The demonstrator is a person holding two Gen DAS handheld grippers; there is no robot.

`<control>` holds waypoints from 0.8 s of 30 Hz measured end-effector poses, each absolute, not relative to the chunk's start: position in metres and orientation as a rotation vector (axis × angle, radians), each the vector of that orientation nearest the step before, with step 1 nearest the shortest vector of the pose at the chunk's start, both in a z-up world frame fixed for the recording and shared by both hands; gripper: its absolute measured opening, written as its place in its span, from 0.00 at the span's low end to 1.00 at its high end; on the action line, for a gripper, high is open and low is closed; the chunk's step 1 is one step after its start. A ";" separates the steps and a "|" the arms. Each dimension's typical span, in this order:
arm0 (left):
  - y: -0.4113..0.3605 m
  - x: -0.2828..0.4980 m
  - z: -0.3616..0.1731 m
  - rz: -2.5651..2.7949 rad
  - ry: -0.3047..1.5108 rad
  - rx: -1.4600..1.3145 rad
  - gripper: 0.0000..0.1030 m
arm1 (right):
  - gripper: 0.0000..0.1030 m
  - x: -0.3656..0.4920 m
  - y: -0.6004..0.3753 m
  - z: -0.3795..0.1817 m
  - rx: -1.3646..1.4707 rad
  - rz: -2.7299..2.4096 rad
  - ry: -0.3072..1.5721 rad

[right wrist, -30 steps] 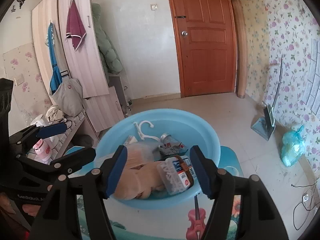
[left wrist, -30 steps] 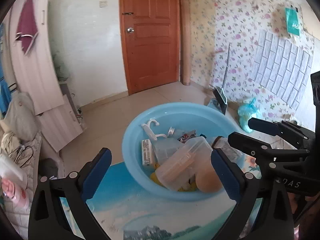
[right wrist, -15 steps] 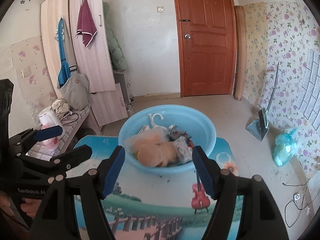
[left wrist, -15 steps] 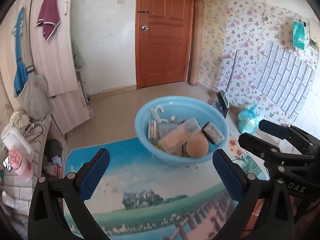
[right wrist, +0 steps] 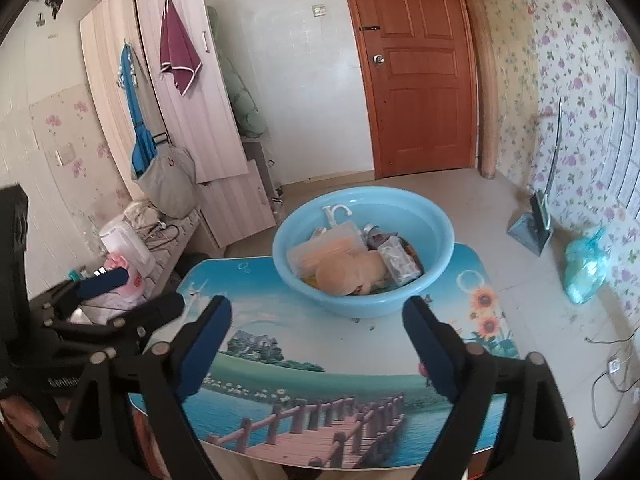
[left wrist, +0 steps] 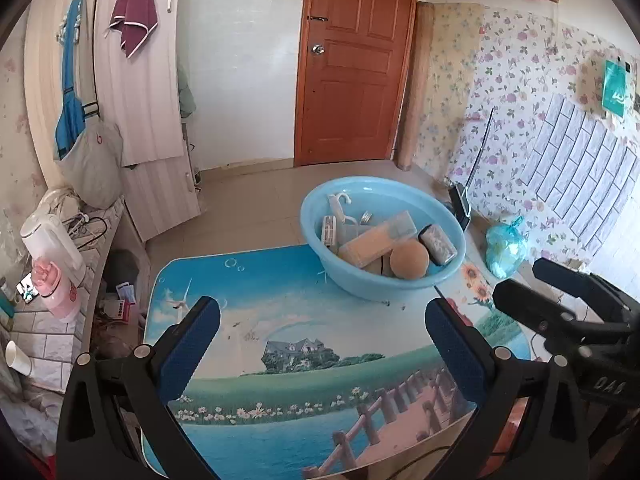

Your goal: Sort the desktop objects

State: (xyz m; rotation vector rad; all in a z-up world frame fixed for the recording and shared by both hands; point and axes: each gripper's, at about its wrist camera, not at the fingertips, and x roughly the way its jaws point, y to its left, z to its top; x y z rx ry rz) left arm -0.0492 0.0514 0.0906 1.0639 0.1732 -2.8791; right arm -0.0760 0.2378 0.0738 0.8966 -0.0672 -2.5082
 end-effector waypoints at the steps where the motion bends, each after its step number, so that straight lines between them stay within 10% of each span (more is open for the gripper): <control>1: 0.052 -0.048 0.089 -2.879 0.163 1.058 1.00 | 0.87 -0.075 0.238 0.072 0.889 -2.518 -0.065; 24: 0.058 -0.047 0.065 -2.916 0.096 1.003 1.00 | 0.96 -0.069 0.238 0.046 0.887 -2.687 0.032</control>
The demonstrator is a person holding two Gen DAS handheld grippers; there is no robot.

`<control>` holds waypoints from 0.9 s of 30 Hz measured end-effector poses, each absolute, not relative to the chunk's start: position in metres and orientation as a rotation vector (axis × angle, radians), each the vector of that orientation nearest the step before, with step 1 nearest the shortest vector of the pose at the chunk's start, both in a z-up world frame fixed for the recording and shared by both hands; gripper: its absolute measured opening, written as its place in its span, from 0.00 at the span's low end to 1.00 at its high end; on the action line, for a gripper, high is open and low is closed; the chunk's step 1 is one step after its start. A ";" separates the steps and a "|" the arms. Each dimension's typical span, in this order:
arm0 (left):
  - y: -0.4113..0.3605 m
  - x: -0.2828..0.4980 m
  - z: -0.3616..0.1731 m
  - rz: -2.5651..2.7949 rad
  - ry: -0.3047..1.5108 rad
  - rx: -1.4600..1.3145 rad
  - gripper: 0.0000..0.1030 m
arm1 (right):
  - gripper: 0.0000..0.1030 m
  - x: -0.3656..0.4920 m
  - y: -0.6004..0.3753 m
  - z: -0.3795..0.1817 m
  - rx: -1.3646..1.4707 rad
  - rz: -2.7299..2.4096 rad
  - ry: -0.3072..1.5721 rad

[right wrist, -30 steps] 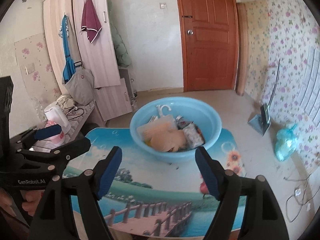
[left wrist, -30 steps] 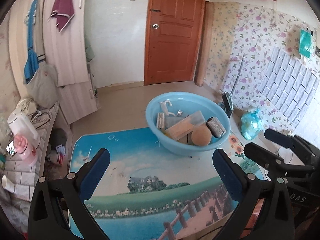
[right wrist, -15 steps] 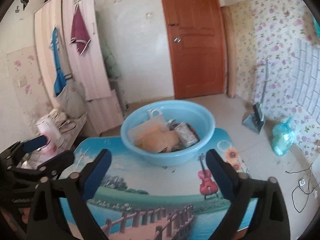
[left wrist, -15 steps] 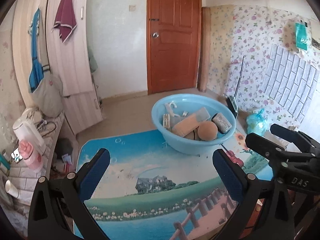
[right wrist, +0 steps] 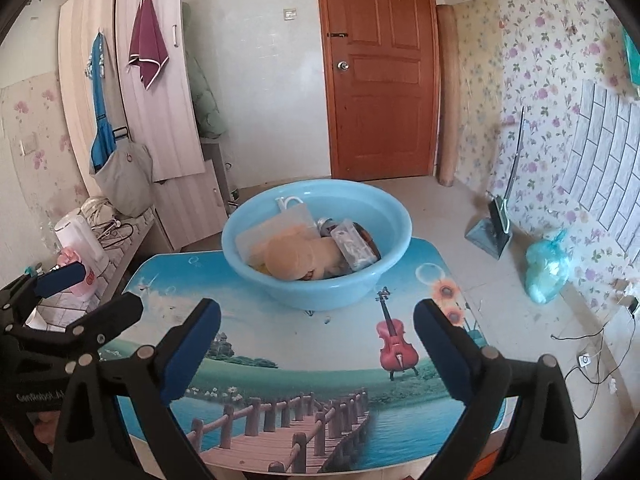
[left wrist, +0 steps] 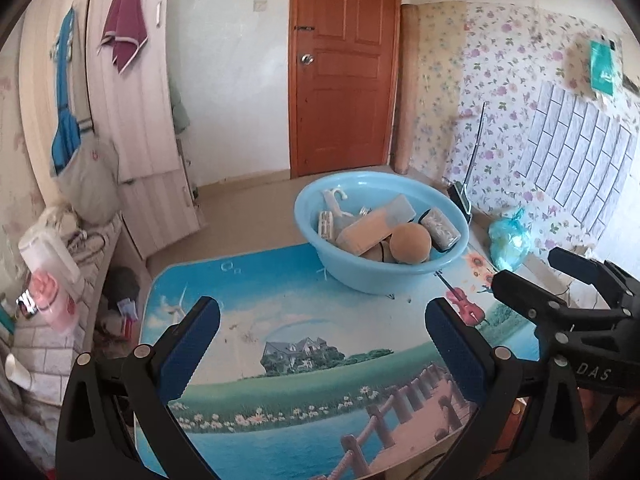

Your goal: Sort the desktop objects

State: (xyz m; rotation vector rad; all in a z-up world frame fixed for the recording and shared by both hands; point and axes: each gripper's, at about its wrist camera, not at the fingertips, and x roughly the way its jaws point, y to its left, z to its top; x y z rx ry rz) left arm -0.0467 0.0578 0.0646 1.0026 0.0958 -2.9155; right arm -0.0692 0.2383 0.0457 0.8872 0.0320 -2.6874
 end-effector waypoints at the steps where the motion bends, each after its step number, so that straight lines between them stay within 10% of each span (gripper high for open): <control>1: 0.057 -0.046 0.065 -2.913 0.100 1.000 1.00 | 0.96 -0.069 0.239 0.046 0.884 -2.681 0.024; 27: 0.069 -0.034 0.077 -2.934 -0.026 0.895 1.00 | 0.96 -0.066 0.242 0.047 0.896 -2.675 0.031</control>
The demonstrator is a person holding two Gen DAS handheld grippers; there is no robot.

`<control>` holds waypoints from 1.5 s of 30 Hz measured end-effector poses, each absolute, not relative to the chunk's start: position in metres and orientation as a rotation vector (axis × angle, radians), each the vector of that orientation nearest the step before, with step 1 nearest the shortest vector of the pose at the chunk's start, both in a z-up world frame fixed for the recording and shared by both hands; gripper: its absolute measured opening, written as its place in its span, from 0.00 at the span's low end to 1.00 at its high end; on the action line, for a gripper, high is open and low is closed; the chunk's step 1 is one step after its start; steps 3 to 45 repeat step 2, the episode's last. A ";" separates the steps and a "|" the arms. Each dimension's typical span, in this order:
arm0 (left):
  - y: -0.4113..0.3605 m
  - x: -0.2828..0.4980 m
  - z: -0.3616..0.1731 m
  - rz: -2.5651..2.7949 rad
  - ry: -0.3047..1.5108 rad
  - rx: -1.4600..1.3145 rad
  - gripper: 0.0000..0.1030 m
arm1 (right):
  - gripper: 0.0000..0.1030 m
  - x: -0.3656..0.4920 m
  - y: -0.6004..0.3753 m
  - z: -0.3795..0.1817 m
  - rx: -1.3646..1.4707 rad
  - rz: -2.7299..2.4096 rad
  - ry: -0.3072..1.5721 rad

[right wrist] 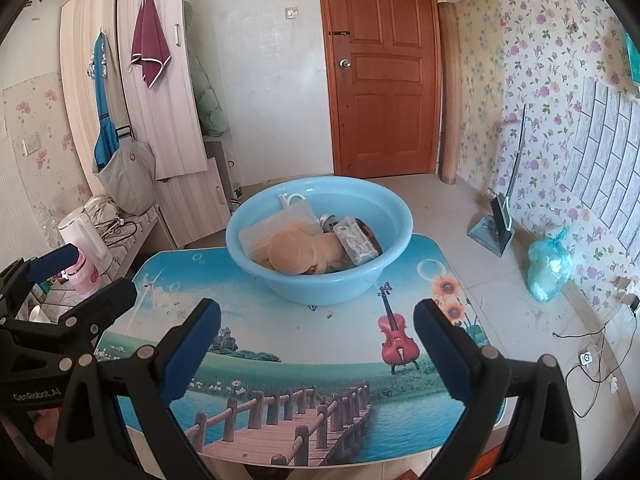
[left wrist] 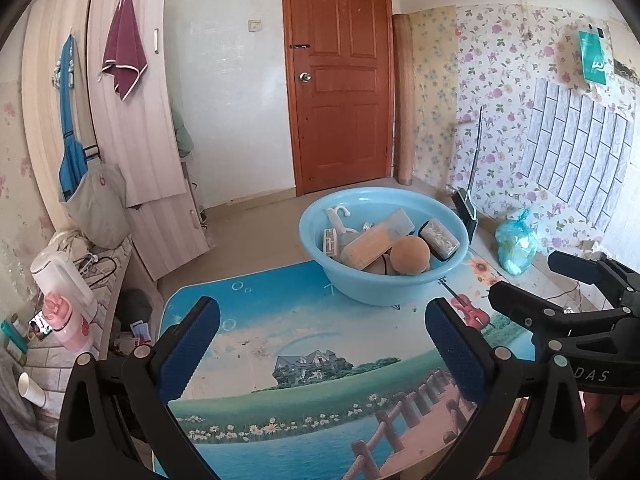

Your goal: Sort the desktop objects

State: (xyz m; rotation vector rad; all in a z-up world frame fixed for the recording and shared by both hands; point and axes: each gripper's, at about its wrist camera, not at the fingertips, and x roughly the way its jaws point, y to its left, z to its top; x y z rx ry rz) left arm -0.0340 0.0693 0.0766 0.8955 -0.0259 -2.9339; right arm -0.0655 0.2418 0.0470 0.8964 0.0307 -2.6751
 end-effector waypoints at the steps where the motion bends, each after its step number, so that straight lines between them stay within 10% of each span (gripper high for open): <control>1: 0.069 -0.034 0.077 -2.933 -0.026 0.894 1.00 | 0.96 -0.066 0.242 0.047 0.896 -2.673 0.029; 45: 0.069 -0.034 0.076 -2.933 -0.019 0.895 1.00 | 0.96 -0.066 0.242 0.047 0.898 -2.672 0.028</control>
